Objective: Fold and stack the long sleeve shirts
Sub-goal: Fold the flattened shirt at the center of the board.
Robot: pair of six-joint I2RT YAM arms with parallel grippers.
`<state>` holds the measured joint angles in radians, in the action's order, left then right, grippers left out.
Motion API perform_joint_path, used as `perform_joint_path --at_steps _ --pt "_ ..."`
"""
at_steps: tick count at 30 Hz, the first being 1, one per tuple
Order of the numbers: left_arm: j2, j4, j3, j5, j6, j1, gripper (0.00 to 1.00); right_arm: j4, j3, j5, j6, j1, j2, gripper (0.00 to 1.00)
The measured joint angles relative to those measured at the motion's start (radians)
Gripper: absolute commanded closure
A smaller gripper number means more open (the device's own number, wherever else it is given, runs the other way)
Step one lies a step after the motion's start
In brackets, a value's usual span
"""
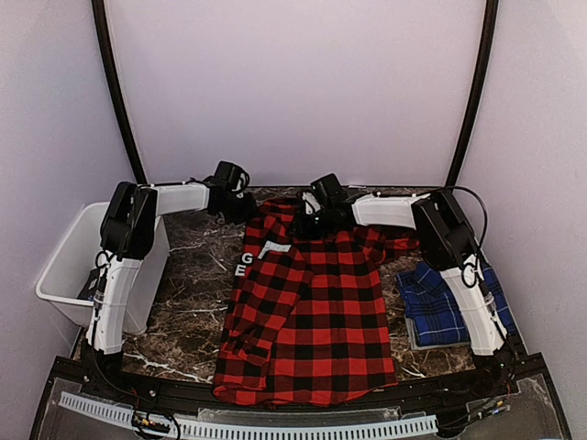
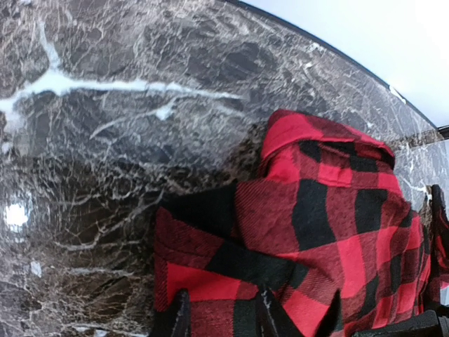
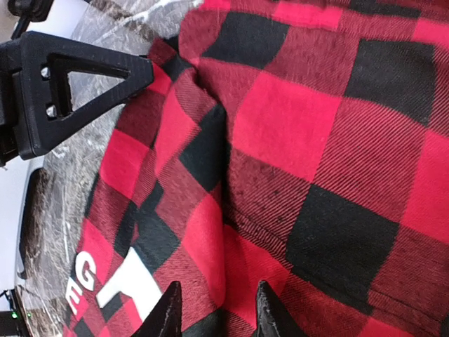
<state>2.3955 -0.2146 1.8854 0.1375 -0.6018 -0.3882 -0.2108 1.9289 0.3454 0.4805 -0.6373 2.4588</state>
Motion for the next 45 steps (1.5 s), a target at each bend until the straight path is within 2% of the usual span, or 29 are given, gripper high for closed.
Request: perform_joint_path --at_steps 5,14,23,32,38,45 --pt "0.000 -0.009 0.046 0.005 0.025 0.000 0.62 -0.010 -0.049 -0.006 -0.003 0.003 -0.081 0.68" --pt "-0.001 -0.010 0.079 0.008 0.041 -0.031 0.66 0.071 -0.337 0.016 0.024 -0.015 -0.299 0.80" --pt "0.009 0.052 0.079 0.019 0.012 -0.122 0.71 0.165 -0.551 0.043 0.089 -0.085 -0.329 0.81" --pt "0.153 0.085 0.177 0.044 -0.037 -0.113 0.72 0.264 -0.680 0.044 0.124 -0.093 -0.367 0.81" --pt "0.205 0.060 0.270 0.064 -0.043 -0.112 0.67 0.272 -0.720 0.043 0.123 -0.093 -0.402 0.80" --pt "0.215 0.002 0.333 0.082 -0.026 -0.112 0.52 0.211 -0.726 0.036 0.087 -0.052 -0.519 0.69"
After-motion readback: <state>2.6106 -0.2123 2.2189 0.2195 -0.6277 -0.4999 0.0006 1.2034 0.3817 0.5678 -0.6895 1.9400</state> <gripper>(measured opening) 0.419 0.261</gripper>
